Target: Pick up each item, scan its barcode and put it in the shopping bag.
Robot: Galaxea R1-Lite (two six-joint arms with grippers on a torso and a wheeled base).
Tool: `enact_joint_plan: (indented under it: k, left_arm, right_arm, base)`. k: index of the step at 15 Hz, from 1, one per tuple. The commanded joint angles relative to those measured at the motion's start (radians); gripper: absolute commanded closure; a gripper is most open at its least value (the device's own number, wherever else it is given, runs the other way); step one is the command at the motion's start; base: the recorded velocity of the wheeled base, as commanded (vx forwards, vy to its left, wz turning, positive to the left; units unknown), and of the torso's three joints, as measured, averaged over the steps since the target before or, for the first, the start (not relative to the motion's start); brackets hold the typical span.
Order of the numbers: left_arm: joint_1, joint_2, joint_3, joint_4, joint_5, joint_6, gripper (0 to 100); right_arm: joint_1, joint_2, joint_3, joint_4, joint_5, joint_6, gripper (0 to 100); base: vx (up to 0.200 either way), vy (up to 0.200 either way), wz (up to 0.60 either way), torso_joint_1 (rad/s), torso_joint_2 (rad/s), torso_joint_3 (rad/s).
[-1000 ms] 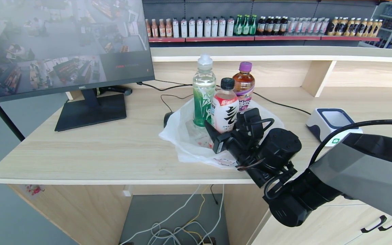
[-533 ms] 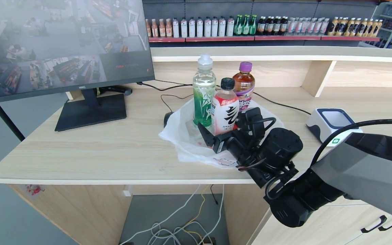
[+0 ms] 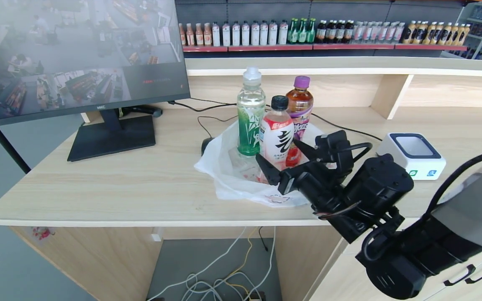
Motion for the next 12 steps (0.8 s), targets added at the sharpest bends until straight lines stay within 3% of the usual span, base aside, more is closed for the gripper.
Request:
enact_joint_plan:
  k: [1, 2, 7, 8, 9, 11, 12]
  left_arm:
    - [-0.001, 0.0, 0.0, 0.0, 0.0, -0.001, 0]
    - [-0.001, 0.0, 0.0, 0.0, 0.0, -0.002, 0]
    - [-0.001, 0.0, 0.0, 0.0, 0.0, -0.007, 0]
    - [-0.001, 0.0, 0.0, 0.0, 0.0, -0.013, 0]
    - [-0.001, 0.0, 0.0, 0.0, 0.0, -0.015, 0]
    - [-0.001, 0.0, 0.0, 0.0, 0.002, -0.018, 0]
    - [-0.001, 0.0, 0.0, 0.0, 0.002, -0.018, 0]
  right_arm:
    - [0.004, -0.149, 0.145, -0.002, 0.0, 0.002, 0]
    - [0.003, -0.171, 0.17, -0.002, 0.0, 0.002, 0]
    - [-0.008, -0.551, 0.59, -0.002, 0.0, 0.0, 0]
    - [-0.037, -0.758, 0.728, 0.014, -0.008, 0.011, 0]
    - [-0.059, -0.87, 0.728, 0.133, -0.008, 0.025, 0]
    - [-0.065, -1.151, 0.728, 0.508, 0.001, 0.025, 0]
    - [-0.063, -1.344, 0.728, 0.802, 0.012, 0.002, 0]
  base:
    - [0.0, 0.0, 0.0, 0.0, 0.0, 0.0]
    - [0.0, 0.0, 0.0, 0.0, 0.0, 0.0]
    - [0.0, 0.0, 0.0, 0.0, 0.0, 0.0]
    - [0.0, 0.0, 0.0, 0.0, 0.0, 0.0]
    - [0.0, 0.0, 0.0, 0.0, 0.0, 0.0]
    - [0.0, 0.0, 0.0, 0.0, 0.0, 0.0]
    - [0.0, 0.0, 0.0, 0.0, 0.0, 0.0]
